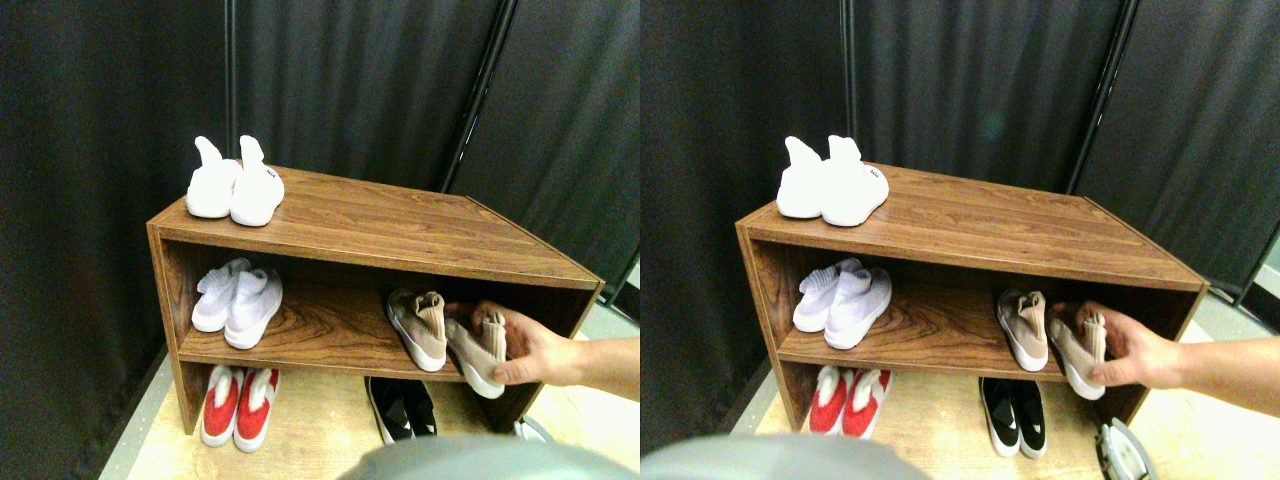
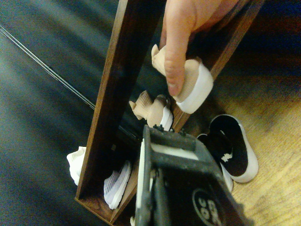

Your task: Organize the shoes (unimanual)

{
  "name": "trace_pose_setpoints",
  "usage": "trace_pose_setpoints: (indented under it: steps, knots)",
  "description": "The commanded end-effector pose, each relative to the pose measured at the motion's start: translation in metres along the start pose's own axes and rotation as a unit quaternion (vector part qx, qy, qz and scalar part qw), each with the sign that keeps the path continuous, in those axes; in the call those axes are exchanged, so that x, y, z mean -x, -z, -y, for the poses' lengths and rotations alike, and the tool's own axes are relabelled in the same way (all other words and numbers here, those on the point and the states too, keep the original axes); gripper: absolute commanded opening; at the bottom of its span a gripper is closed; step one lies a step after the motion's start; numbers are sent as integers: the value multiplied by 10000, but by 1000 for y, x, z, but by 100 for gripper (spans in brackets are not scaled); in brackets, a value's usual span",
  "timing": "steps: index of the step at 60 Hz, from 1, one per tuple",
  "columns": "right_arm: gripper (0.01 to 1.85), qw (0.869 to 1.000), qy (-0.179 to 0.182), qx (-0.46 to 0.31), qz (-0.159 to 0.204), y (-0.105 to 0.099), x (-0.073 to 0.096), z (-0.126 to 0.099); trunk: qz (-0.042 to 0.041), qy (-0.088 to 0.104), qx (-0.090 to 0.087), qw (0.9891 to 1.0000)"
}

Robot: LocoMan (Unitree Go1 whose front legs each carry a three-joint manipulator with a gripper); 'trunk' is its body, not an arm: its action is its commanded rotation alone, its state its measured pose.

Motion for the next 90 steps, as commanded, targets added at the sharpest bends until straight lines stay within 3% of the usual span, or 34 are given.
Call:
trace_pose_setpoints:
  steps: [1,47,90]
  knots:
    - [6,9998,-170,-9,77,0,0,-7,47,-9,13,10000]
    - [6,9999,-104,-119,65,-8,-8,1,-65,18,-23,10000]
    - [6,9996,-66,-234,123,-10,-18,6,-117,38,-58,9999]
